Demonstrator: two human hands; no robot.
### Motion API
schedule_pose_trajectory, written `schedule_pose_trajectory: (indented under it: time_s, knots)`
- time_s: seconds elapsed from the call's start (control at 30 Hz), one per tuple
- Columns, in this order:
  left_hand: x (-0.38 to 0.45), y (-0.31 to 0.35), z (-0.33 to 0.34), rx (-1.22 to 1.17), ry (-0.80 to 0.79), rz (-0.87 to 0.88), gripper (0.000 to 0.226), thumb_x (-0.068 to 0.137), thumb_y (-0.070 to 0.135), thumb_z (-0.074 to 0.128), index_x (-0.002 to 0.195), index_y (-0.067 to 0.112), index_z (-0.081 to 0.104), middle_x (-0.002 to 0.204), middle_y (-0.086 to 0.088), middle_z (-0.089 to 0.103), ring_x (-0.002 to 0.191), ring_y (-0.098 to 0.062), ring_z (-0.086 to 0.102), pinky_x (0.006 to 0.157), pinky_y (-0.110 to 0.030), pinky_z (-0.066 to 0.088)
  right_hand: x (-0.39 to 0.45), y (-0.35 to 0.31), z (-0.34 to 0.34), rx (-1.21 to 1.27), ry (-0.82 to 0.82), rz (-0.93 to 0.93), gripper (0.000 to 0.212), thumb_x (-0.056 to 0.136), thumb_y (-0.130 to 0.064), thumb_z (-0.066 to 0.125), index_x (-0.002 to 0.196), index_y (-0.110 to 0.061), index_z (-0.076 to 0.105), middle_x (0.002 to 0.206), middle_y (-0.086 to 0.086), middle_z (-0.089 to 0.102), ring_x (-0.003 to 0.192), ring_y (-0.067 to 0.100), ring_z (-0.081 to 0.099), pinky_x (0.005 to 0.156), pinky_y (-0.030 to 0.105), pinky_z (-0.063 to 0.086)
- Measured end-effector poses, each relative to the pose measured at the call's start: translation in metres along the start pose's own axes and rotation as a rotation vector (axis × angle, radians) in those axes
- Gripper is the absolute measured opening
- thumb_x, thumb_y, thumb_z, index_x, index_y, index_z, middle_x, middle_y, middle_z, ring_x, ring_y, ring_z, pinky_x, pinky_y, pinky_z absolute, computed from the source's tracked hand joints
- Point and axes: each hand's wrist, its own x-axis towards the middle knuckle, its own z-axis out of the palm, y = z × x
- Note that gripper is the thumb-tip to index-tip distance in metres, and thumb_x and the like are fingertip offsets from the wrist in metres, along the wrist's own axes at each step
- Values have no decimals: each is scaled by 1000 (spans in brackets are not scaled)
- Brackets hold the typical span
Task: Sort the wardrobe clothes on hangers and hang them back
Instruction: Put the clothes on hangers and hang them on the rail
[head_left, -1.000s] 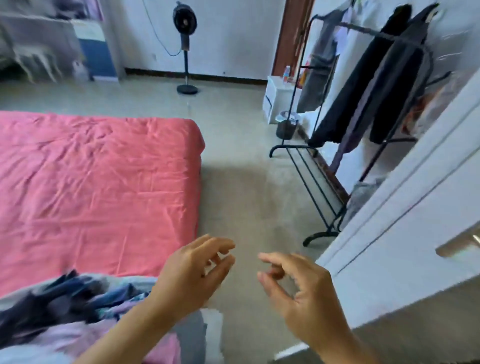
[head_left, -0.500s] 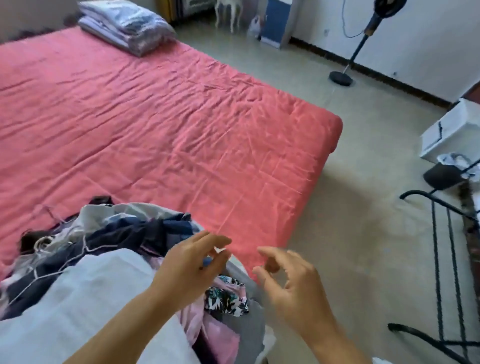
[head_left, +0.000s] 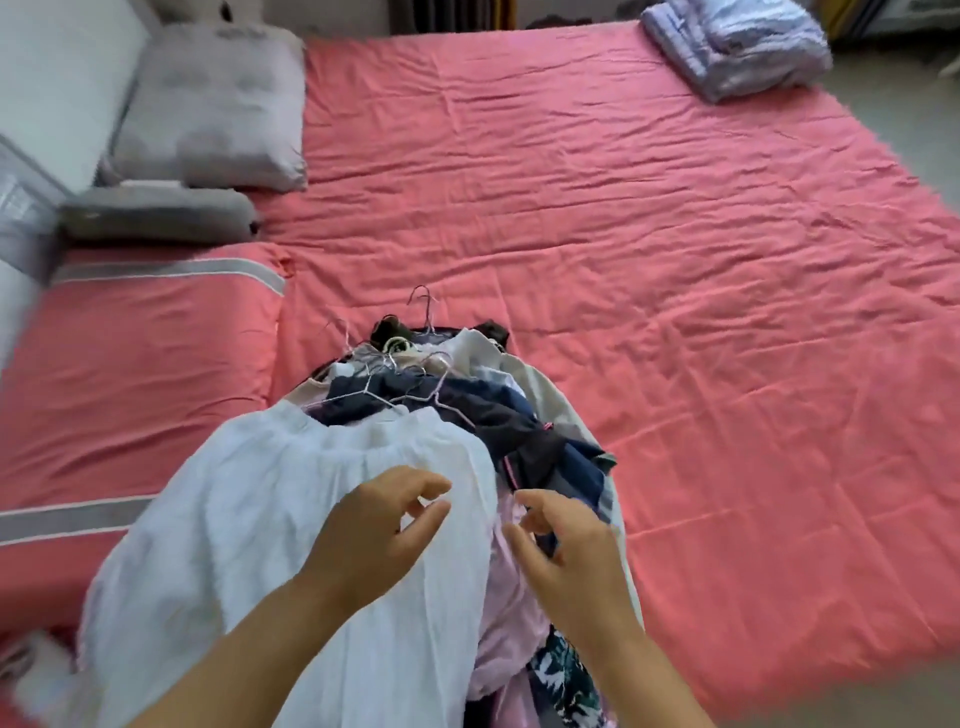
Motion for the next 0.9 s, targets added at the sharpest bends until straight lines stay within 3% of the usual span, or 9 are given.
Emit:
schedule_pose_trajectory:
  time_s: [0.1,0.23,0.43,0.67,0.8,0.9]
  knots:
    - [-2,-23,1,8,41,-172,43,77,60,43,98,31,67,91,27,60,85,4,60,72,-21,50,30,13,26,-20,-102,-39,35,80,-37,62,109,-17,66,94,-8,65,95,13,56,81,22,43]
    - [1,-47,9,-9,94,-335,7,89,30,62,95,32,66,93,23,62,88,4,58,73,-17,47,71,32,60,-62,-240,-50,32,89,-32,62,117,-18,62,111,-8,61,107,10,50,83,17,35]
    - [13,-72,20,-44,196,-496,19,89,25,62,86,43,60,94,21,64,89,4,57,73,-12,44,131,55,110,-114,-302,-17,35,91,-29,57,122,-13,59,120,-1,58,115,18,46,91,24,36]
    - [26,-97,22,-73,250,-596,16,89,24,62,89,40,61,94,19,64,87,9,56,70,-3,42,170,60,160,-364,-365,37,24,89,-24,49,110,-13,50,115,5,55,107,28,47,85,36,36]
    - [23,-103,13,-94,294,-616,12,89,24,63,93,35,65,93,19,65,85,9,57,70,-5,43,180,50,170,-439,-312,87,26,88,-12,47,113,-12,46,116,6,55,106,27,49,84,35,36]
    - [13,-105,-5,-102,287,-588,15,88,23,63,89,38,63,93,19,65,87,8,57,71,-6,43,174,29,166,-398,-216,121,14,85,-17,47,97,-13,49,102,5,57,97,27,52,78,36,33]
